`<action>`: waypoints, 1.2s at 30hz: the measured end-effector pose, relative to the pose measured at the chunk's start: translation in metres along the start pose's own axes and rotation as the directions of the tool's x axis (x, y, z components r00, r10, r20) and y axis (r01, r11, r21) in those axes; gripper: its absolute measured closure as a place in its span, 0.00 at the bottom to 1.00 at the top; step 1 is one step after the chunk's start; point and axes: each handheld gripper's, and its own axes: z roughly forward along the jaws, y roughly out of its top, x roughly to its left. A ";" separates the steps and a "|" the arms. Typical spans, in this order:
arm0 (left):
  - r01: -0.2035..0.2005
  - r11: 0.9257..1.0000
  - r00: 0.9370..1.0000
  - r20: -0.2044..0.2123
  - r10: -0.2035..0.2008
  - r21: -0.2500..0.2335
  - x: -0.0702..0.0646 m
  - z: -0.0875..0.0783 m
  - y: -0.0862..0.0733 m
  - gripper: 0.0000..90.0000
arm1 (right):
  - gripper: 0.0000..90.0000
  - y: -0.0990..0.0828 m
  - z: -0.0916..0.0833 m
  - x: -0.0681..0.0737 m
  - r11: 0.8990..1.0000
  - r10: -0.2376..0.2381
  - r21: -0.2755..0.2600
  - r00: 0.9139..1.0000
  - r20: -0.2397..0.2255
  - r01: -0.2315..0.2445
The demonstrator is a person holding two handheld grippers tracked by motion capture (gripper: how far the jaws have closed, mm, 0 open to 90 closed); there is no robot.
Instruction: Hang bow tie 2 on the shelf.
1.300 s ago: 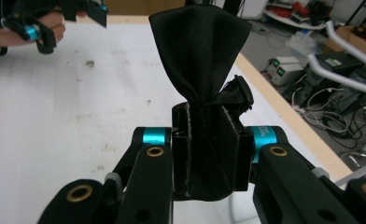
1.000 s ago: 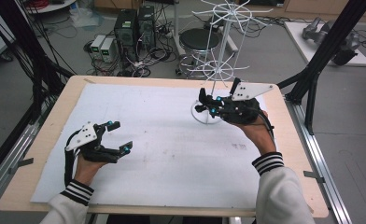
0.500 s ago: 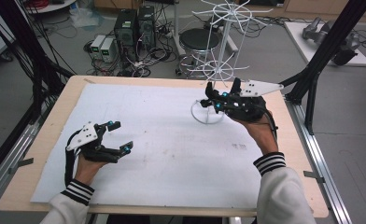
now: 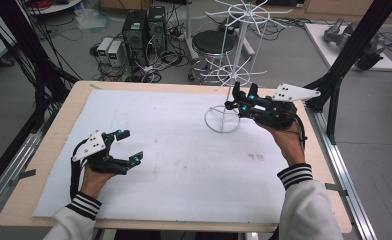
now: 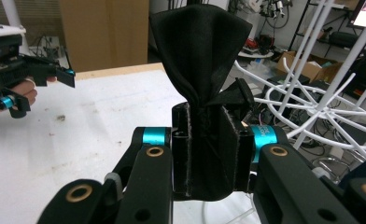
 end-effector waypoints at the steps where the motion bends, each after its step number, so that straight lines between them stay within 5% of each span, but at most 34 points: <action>1: 0.000 1.000 1.000 0.000 0.000 0.000 0.000 0.000 0.000 0.10 | 0.85 0.000 -0.001 0.000 1.000 0.000 -0.001 1.000 0.005 0.000; 22: 0.002 1.000 1.000 -0.013 -0.002 0.000 0.004 0.000 0.000 0.10 | 0.85 0.001 -0.005 -0.014 0.998 0.030 -0.065 0.999 0.032 -0.027; 36: 0.004 1.000 1.000 -0.021 -0.004 -0.007 0.007 -0.005 0.001 0.10 | 0.85 0.013 -0.001 -0.020 0.998 0.028 -0.056 0.999 0.041 -0.026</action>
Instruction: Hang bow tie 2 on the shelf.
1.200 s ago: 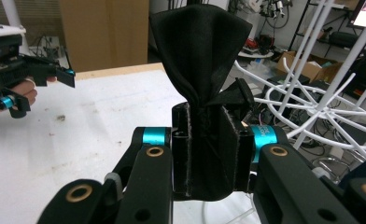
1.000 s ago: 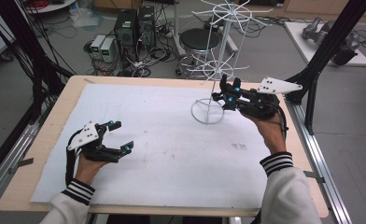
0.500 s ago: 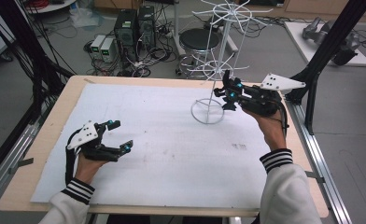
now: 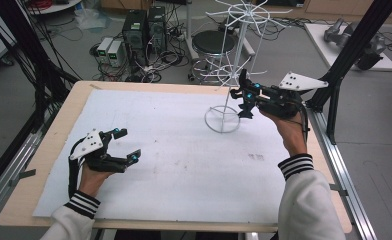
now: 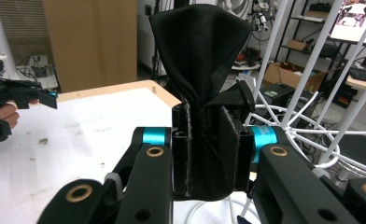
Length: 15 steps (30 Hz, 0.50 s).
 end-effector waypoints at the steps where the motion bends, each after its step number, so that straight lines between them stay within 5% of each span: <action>1: 0.002 1.000 1.000 -0.003 -0.002 -0.003 0.000 0.000 0.000 0.10 | 0.85 0.000 0.001 0.000 1.000 -0.002 -0.001 1.000 0.001 0.002; 15: 0.003 1.000 1.000 -0.003 -0.003 -0.008 0.003 -0.002 -0.001 0.10 | 0.85 0.002 0.004 -0.010 1.000 0.012 0.007 1.000 0.024 -0.012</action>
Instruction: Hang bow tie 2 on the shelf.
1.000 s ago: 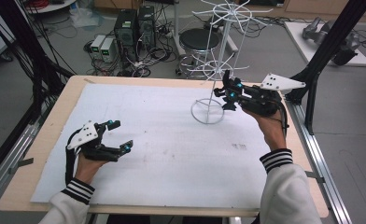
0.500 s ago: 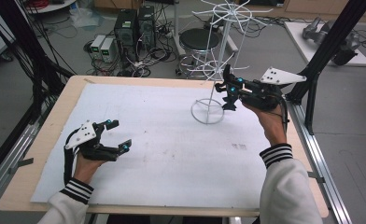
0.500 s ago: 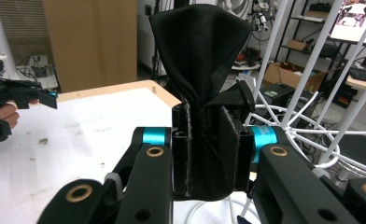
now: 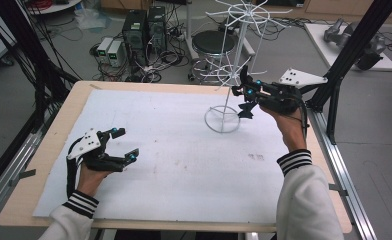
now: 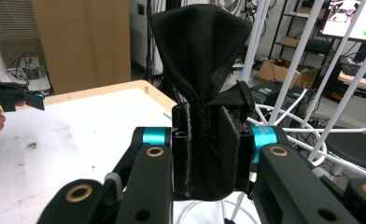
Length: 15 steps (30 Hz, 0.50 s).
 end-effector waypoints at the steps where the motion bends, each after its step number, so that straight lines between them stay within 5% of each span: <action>1: 0.001 1.000 1.000 0.000 -0.001 0.001 0.000 0.000 0.000 0.10 | 0.85 0.000 0.000 -0.001 1.000 0.000 0.004 1.000 0.004 0.000; 15: 0.002 1.000 1.000 -0.001 -0.002 -0.004 0.001 -0.001 0.000 0.10 | 0.84 -0.005 0.002 -0.015 0.999 0.017 0.030 0.999 0.043 -0.018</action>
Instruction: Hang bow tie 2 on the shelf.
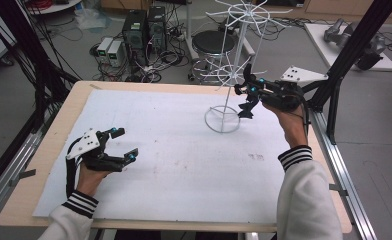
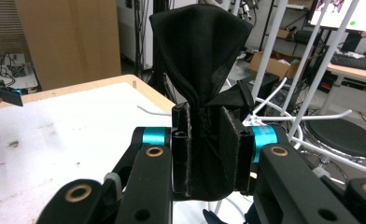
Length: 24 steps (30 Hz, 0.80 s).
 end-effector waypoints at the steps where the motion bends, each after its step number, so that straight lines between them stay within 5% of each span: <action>1: 0.000 1.000 1.000 0.001 0.000 0.002 0.000 0.000 0.000 0.10 | 0.84 0.000 0.001 0.000 1.000 0.003 0.005 1.000 0.002 -0.003; 24: 0.002 1.000 1.000 0.005 -0.002 0.004 0.000 0.000 0.000 0.10 | 0.80 -0.003 0.006 -0.001 1.000 0.002 0.022 0.999 0.032 -0.002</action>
